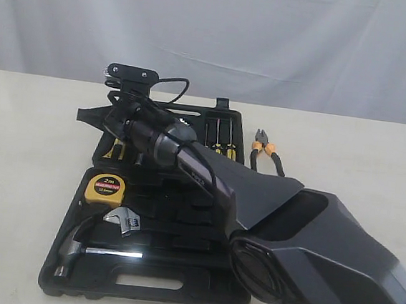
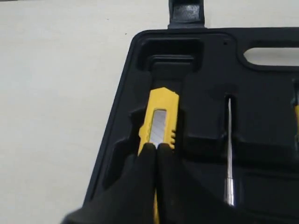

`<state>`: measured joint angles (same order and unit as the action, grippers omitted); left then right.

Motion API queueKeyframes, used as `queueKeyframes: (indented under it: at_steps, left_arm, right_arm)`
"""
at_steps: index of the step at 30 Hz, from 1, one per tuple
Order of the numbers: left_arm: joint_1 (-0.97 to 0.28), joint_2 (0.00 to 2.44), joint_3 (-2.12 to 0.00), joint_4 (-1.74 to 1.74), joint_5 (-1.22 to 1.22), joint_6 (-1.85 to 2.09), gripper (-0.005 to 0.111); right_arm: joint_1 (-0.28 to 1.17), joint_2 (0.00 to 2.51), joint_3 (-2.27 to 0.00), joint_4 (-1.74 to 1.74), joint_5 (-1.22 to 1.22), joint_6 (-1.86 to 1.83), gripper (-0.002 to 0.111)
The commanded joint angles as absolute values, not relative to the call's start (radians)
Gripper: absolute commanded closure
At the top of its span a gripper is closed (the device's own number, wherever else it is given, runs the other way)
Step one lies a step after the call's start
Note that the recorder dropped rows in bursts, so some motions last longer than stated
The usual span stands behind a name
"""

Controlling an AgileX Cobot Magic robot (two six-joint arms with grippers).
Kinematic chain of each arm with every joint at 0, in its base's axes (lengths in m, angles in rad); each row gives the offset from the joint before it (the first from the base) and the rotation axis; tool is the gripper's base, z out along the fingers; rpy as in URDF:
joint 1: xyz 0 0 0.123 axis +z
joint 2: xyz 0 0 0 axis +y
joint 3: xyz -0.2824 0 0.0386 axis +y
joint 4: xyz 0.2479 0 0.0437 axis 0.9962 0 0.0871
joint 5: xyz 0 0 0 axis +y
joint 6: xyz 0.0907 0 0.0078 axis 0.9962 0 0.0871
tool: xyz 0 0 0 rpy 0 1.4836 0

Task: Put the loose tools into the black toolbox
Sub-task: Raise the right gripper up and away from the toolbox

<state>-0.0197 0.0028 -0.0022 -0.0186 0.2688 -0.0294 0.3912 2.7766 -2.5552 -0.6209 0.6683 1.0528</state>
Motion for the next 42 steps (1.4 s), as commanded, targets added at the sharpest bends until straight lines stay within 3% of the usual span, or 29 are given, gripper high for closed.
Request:
queueKeyframes:
  at_steps: [1, 14, 29, 42]
  left_arm:
    - [-0.022, 0.000, 0.000, -0.021, 0.267, -0.030, 0.107]
    - [-0.022, 0.000, 0.000, -0.021, 0.267, -0.030, 0.107]
    - [-0.022, 0.000, 0.000, -0.021, 0.267, -0.030, 0.107]
    - [-0.022, 0.000, 0.000, -0.021, 0.270, -0.030, 0.107]
  right_arm:
    - [0.391, 2.717, -2.558, -0.628, 0.671, 1.022, 0.109]
    - [0.402, 2.550, -2.558, -0.552, 0.758, 0.744, 0.109]
    - [0.476, 2.296, -2.558, -0.070, 1.221, 0.130, 0.109]
    - [0.492, 1.762, -2.299, 0.115, 1.221, 0.053, 0.109]
